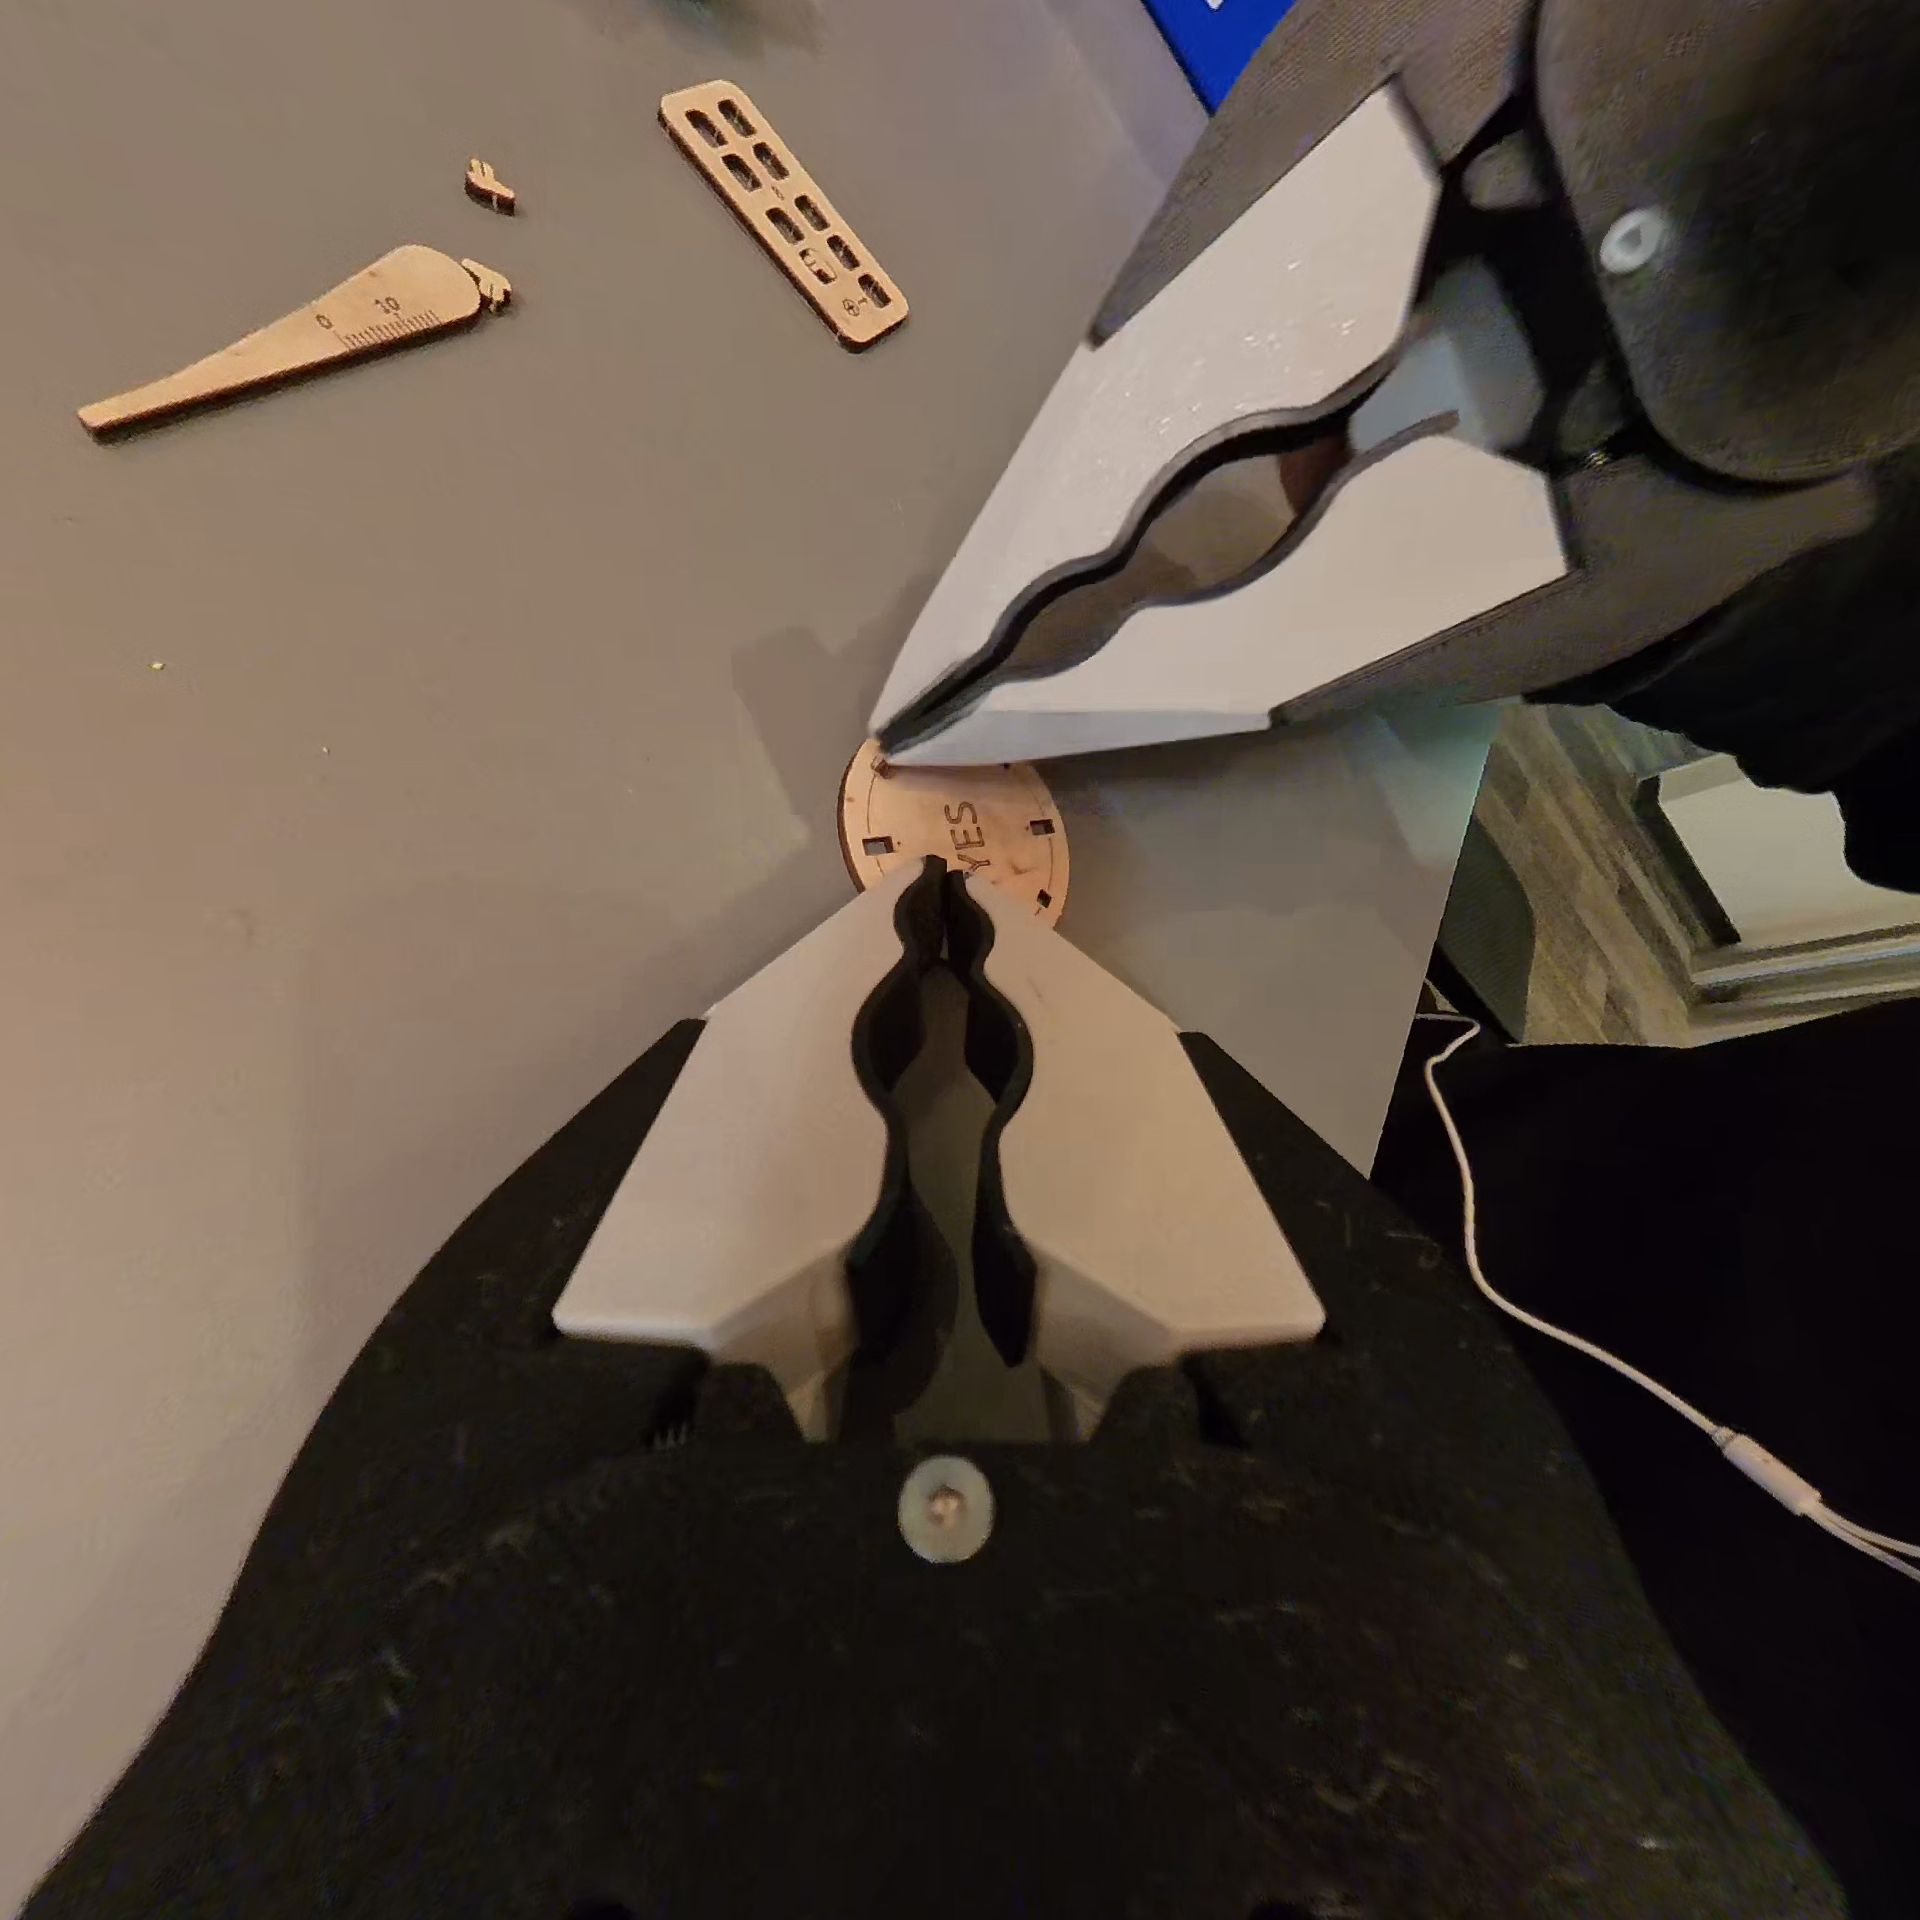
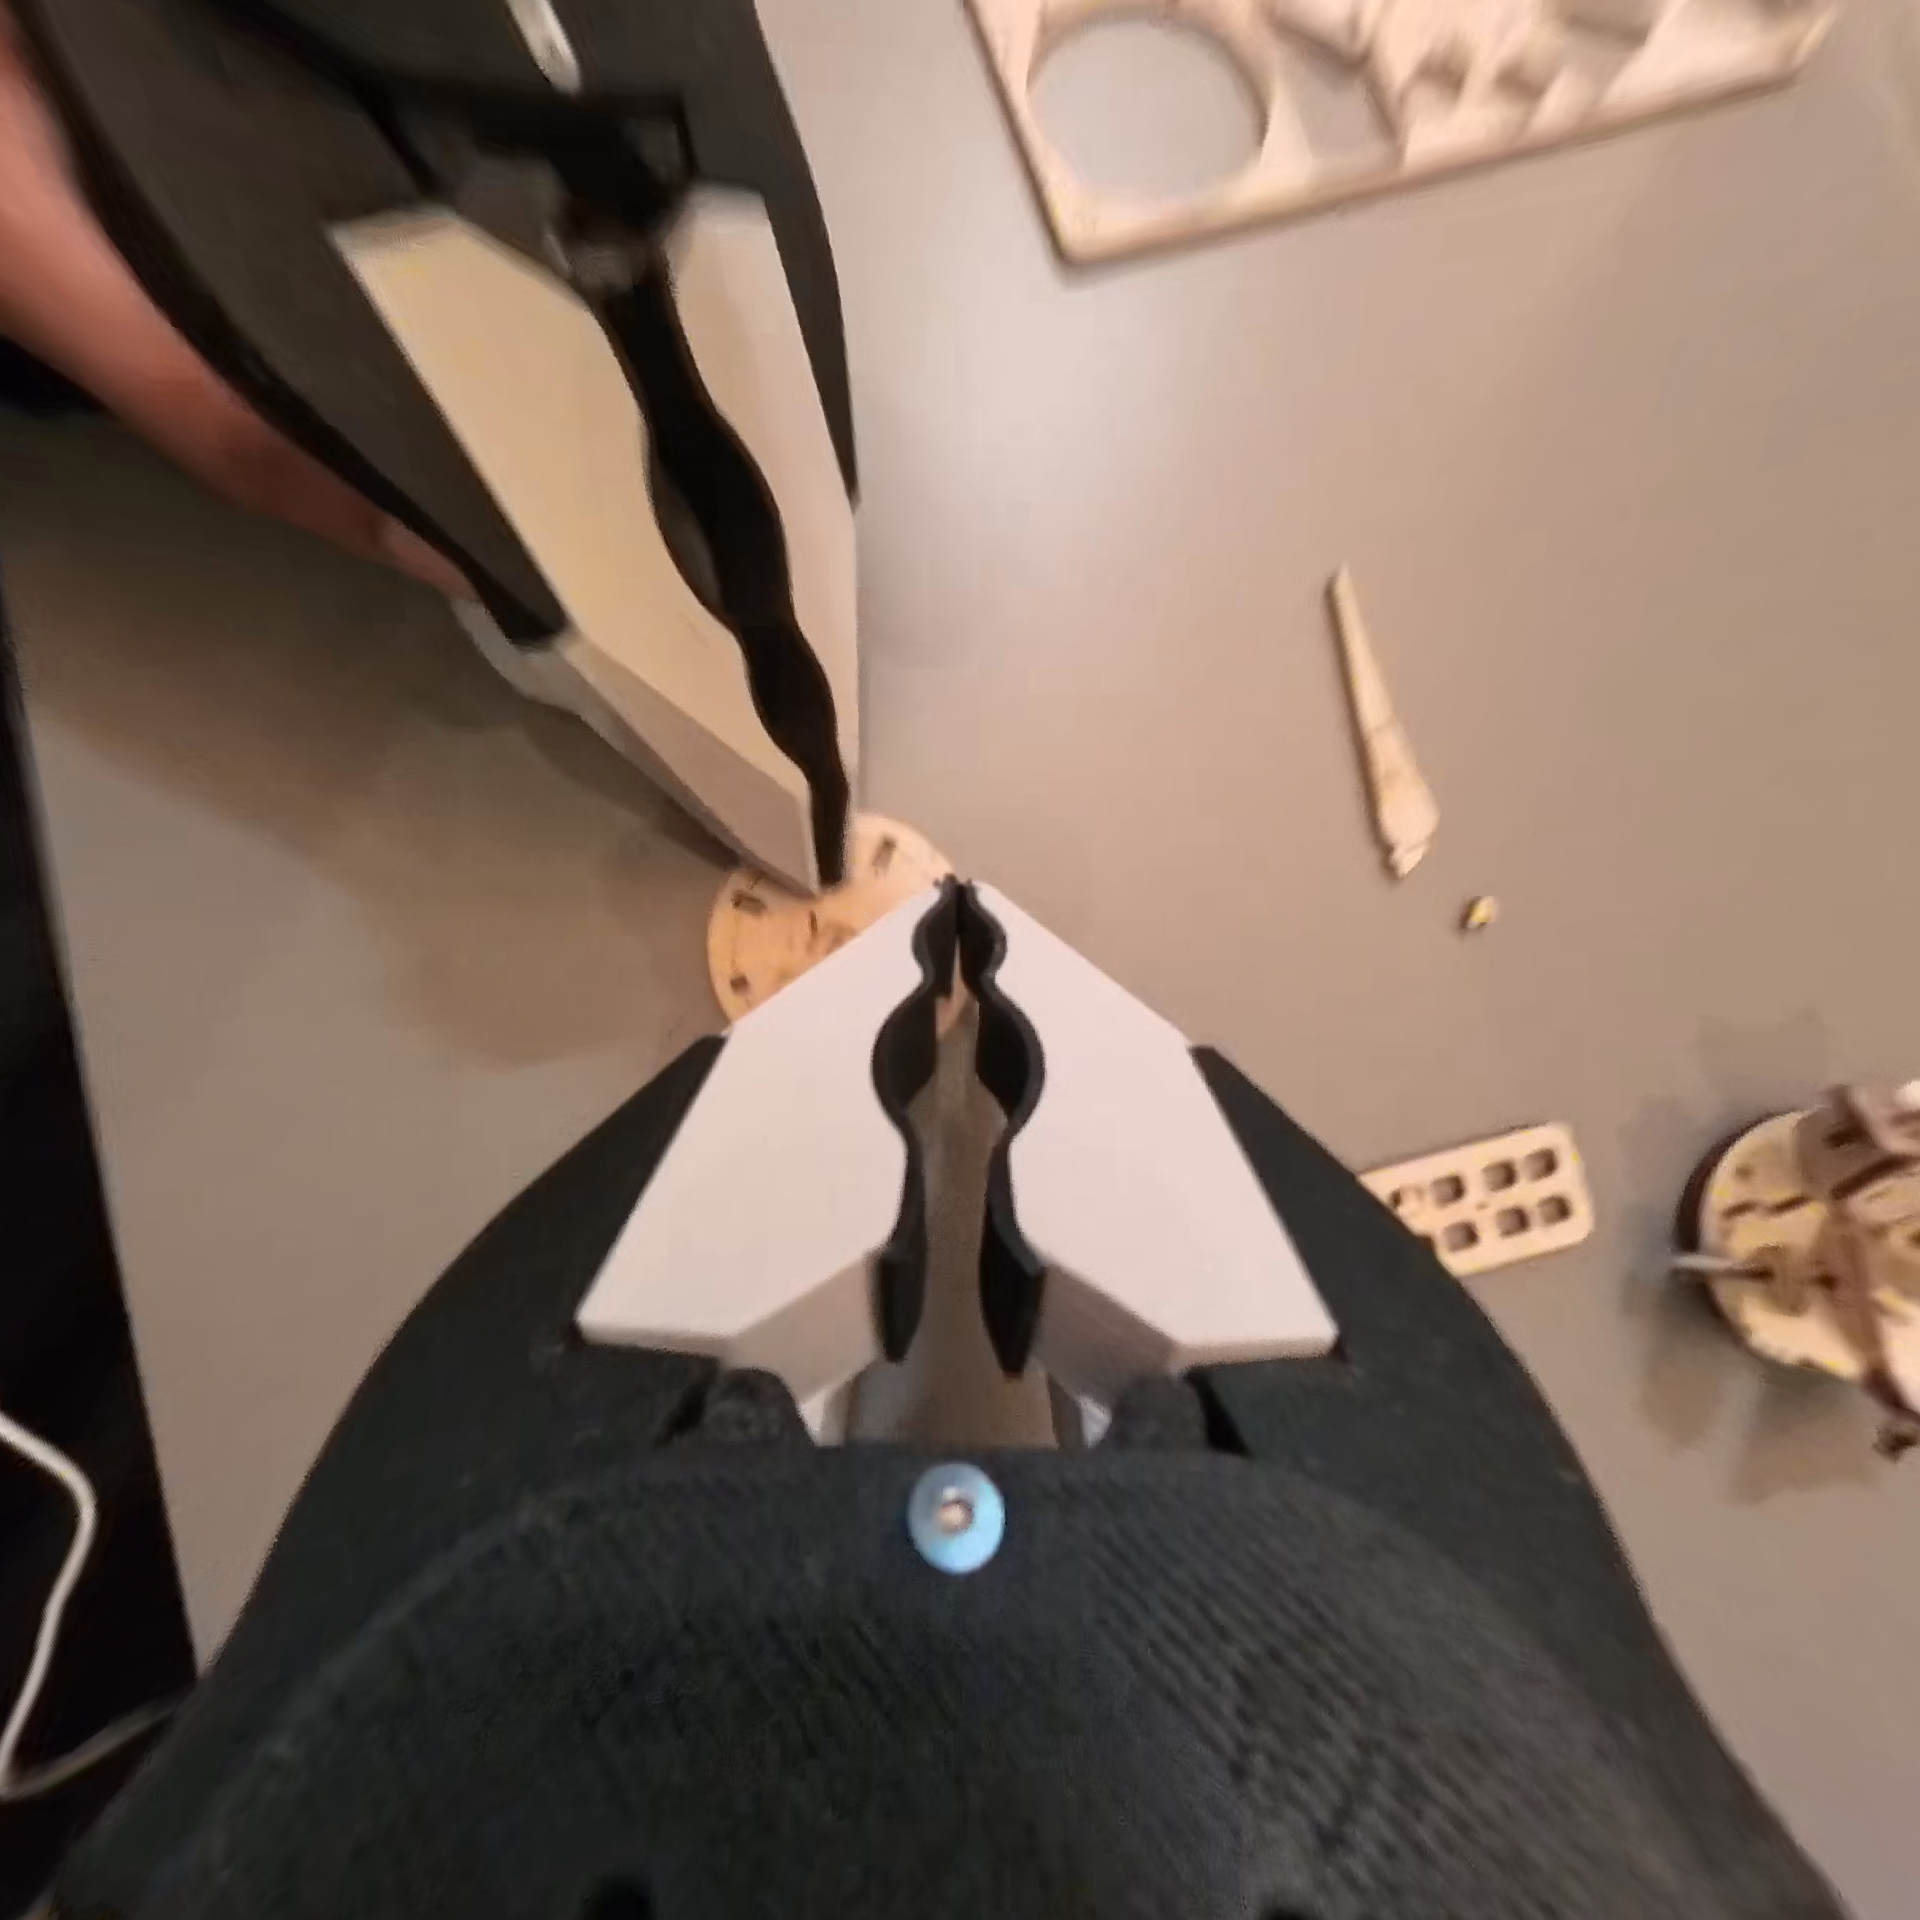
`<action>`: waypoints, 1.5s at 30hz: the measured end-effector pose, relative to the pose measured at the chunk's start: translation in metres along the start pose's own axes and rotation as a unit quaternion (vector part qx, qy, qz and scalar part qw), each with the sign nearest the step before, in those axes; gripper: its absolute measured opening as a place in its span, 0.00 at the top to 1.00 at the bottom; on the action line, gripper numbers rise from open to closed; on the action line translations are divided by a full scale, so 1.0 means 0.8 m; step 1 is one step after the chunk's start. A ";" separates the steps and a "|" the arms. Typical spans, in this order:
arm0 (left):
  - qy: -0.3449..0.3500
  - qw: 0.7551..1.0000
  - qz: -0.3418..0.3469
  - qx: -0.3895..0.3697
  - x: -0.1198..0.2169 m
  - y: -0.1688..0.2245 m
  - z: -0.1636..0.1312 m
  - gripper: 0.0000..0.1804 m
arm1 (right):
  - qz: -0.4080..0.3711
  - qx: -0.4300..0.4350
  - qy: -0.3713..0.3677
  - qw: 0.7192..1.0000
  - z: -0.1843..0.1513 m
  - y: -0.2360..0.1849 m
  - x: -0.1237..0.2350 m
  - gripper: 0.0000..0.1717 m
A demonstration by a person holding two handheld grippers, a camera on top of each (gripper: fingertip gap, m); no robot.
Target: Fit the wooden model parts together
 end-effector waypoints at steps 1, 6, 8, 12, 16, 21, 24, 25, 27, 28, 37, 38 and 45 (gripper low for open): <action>0.000 1.000 0.000 0.000 0.000 0.000 0.000 1.00 | 0.003 -0.011 0.009 1.000 0.000 0.002 0.001 1.00; 0.000 1.000 0.000 0.000 0.000 0.000 0.000 1.00 | -0.010 -0.006 0.052 0.999 0.008 0.005 0.018 1.00; 0.000 1.000 0.000 0.000 0.000 0.000 0.000 1.00 | -0.001 -0.008 0.028 1.000 0.004 0.001 0.008 1.00; 0.000 1.000 0.000 0.000 0.000 0.000 0.000 1.00 | -0.005 -0.038 0.014 0.999 -0.002 0.008 0.010 1.00; 0.000 1.000 0.000 0.000 0.000 0.000 0.000 1.00 | -0.010 -0.026 0.030 0.999 0.002 0.001 0.011 1.00; 0.000 1.000 0.001 0.000 0.000 0.000 0.000 1.00 | -0.005 -0.049 0.029 0.998 -0.001 0.010 0.016 1.00; 0.000 1.000 0.000 0.001 0.000 0.000 0.000 1.00 | 0.001 -0.040 0.037 0.998 0.006 0.005 0.017 1.00; 0.000 1.000 0.000 0.001 0.000 0.000 0.000 1.00 | 0.002 -0.035 0.028 0.999 0.005 0.002 0.013 1.00; 0.000 1.000 0.000 0.001 0.000 0.000 0.000 1.00 | 0.003 -0.030 0.020 0.999 0.002 0.000 0.008 1.00; 0.000 1.000 0.000 0.001 0.000 0.000 0.000 1.00 | 0.007 -0.034 0.019 0.999 0.001 -0.001 0.008 1.00; -0.001 1.000 -0.004 0.006 0.000 -0.001 0.000 1.00 | 0.008 -0.036 0.009 0.999 -0.003 0.008 0.002 1.00; -0.001 1.000 -0.003 0.004 0.000 -0.001 0.000 1.00 | 0.004 -0.036 0.019 0.999 -0.001 0.009 0.008 1.00; -0.002 1.000 -0.003 0.006 0.000 -0.001 0.000 1.00 | 0.016 -0.041 0.008 0.999 -0.005 0.007 -0.002 1.00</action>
Point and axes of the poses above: each gripper's, where its closed fingertips meet, x back along the fingers, z out of its top, y = z × x across the jaws, the point moved 10 cm from there along x, back along the fingers, and after that the axes turned 7 degrees about x, right-handed, at the moved point
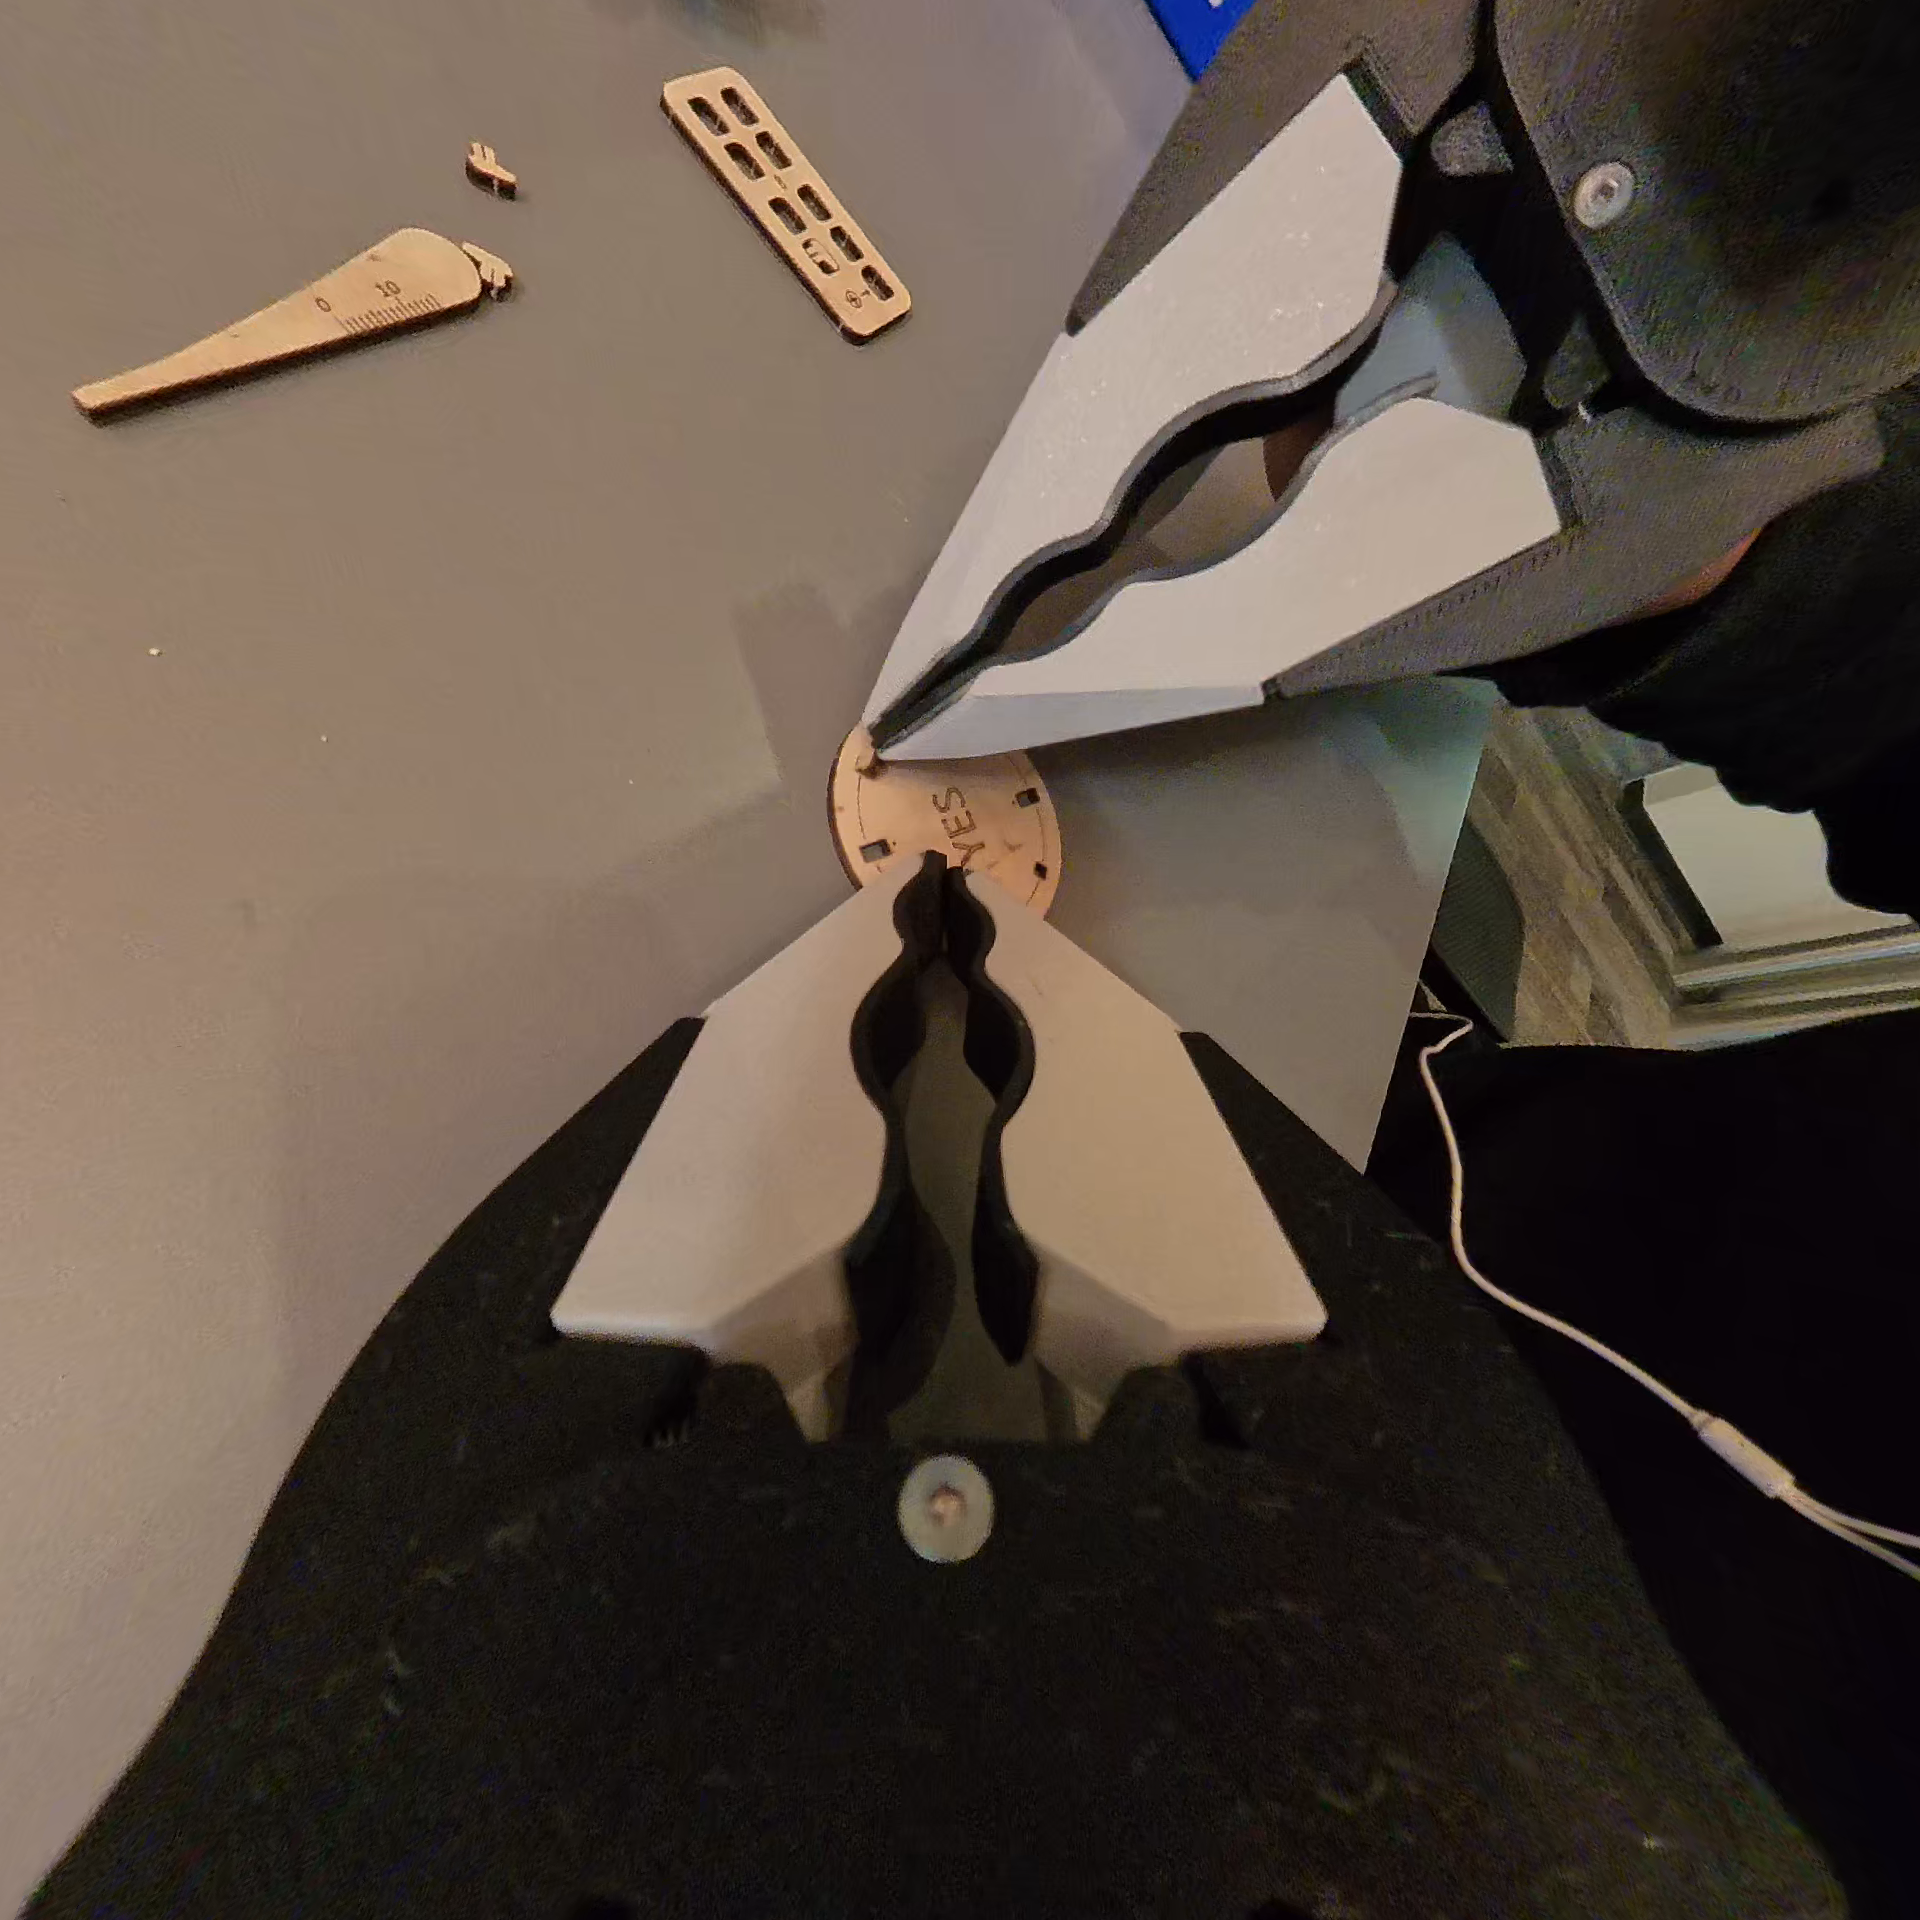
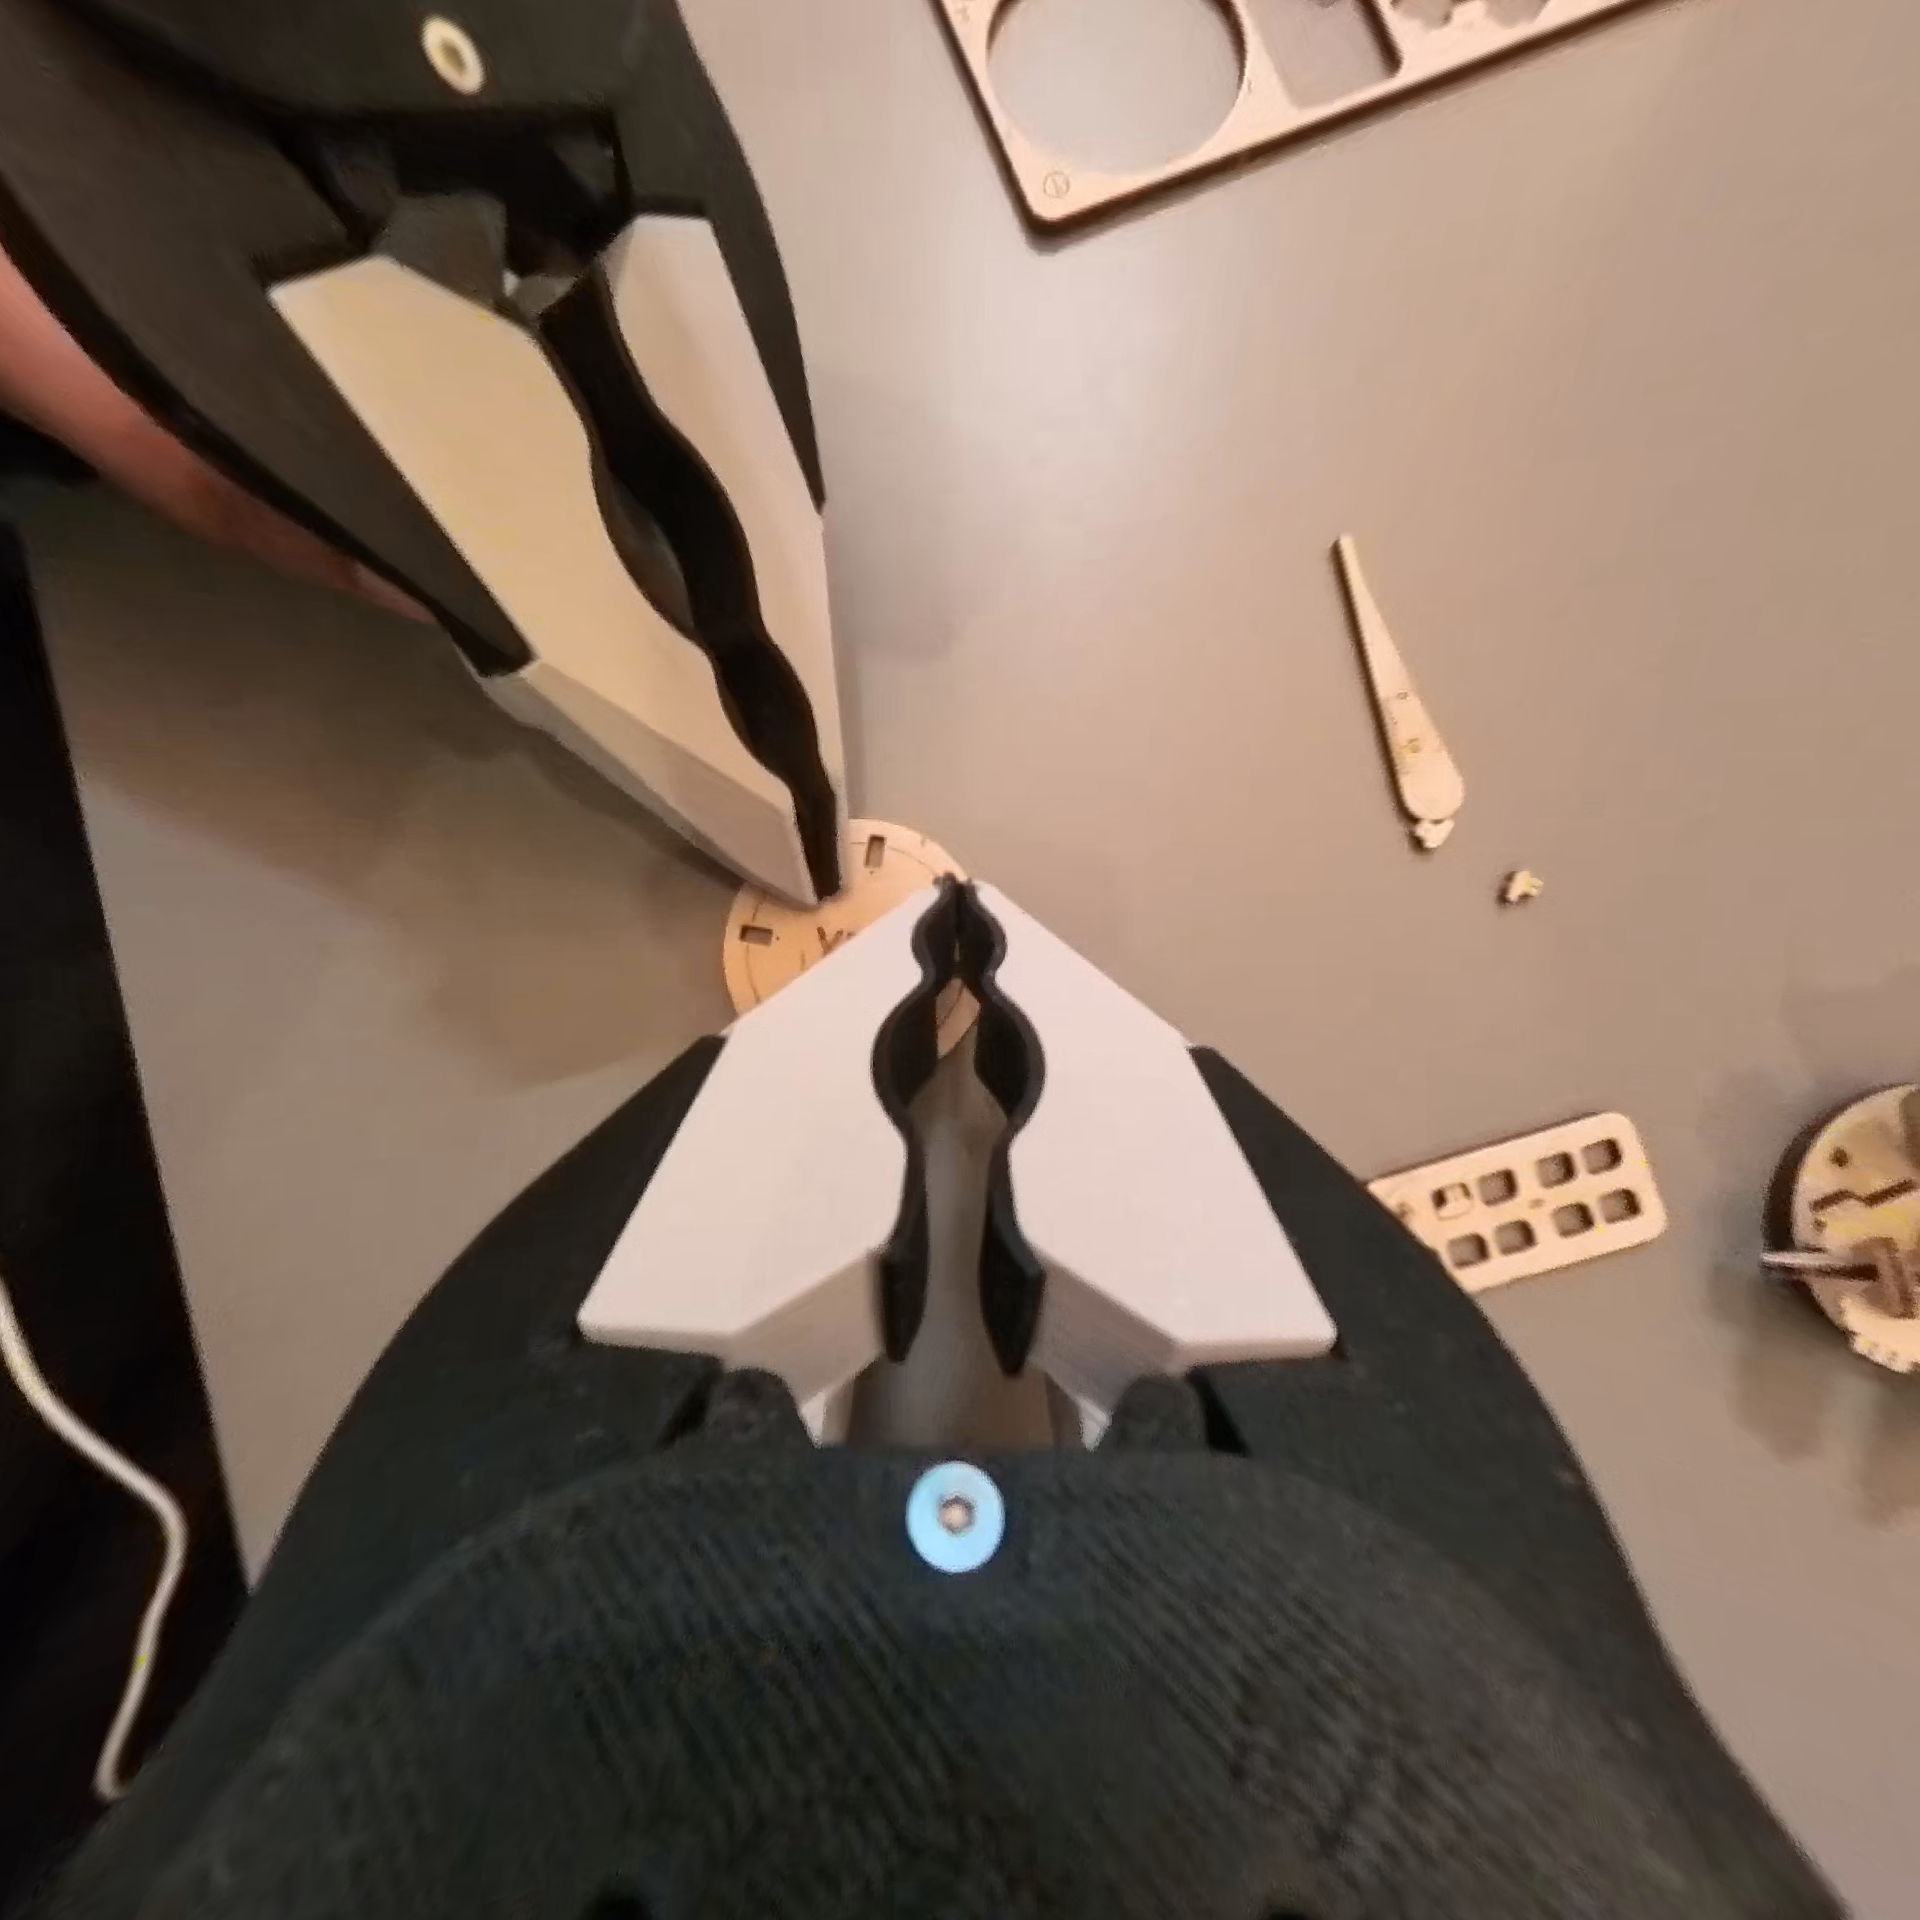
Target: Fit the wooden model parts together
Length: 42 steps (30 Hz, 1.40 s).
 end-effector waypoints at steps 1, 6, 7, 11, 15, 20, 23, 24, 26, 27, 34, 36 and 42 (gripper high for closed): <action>0.000 1.000 0.000 0.000 0.000 0.000 0.000 1.00 | 0.003 -0.010 -0.001 1.000 0.000 0.003 0.001 1.00; 0.000 1.000 -0.001 0.001 0.000 0.000 0.000 1.00 | -0.001 0.005 0.001 1.000 0.006 -0.002 0.014 1.00; 0.000 1.000 -0.002 0.002 0.000 0.000 0.000 1.00 | -0.001 0.017 -0.007 1.000 0.006 -0.004 0.012 1.00; 0.000 1.000 -0.004 0.004 0.000 -0.001 0.000 1.00 | -0.010 0.118 -0.036 0.992 0.006 -0.006 0.006 1.00; -0.001 1.000 -0.006 0.006 0.000 -0.001 0.000 1.00 | 0.014 0.194 -0.073 0.978 0.017 -0.002 0.007 0.92; -0.001 1.000 -0.010 0.010 0.000 -0.002 0.000 1.00 | 0.056 0.285 -0.099 0.952 0.030 0.003 0.002 0.96; -0.002 1.000 -0.017 0.016 0.001 -0.003 0.000 1.00 | 0.093 0.303 -0.116 0.941 0.035 0.005 -0.002 0.97; -0.002 1.000 -0.019 0.019 0.001 -0.004 0.000 1.00 | 0.102 0.307 -0.123 0.938 0.036 0.006 -0.004 0.97; -0.002 0.999 -0.022 0.023 0.001 -0.005 0.000 1.00 | 0.116 0.315 -0.133 0.933 0.037 0.007 -0.007 0.98; -0.002 1.000 -0.022 0.022 0.001 -0.005 0.000 1.00 | 0.121 0.318 -0.134 0.931 0.038 0.008 -0.008 0.99; -0.002 0.999 -0.023 0.023 0.001 -0.005 0.000 1.00 | 0.136 0.338 -0.143 0.920 0.044 0.008 -0.012 1.00; -0.002 0.999 -0.028 0.029 0.001 -0.006 0.000 1.00 | 0.138 0.347 -0.147 0.916 0.045 0.007 -0.012 1.00; -0.002 0.999 -0.024 0.027 0.000 -0.006 0.000 1.00 | 0.139 0.363 -0.155 0.908 0.048 0.007 -0.013 0.99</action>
Point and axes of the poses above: each gripper's, where its closed fingertips meet, x back along the fingers, z out of its top, y = z × x across the jaws, the point moved 10 cm from there along x, back along the fingers, and after that the axes turned 7 degrees about x, right-handed, at the moved point
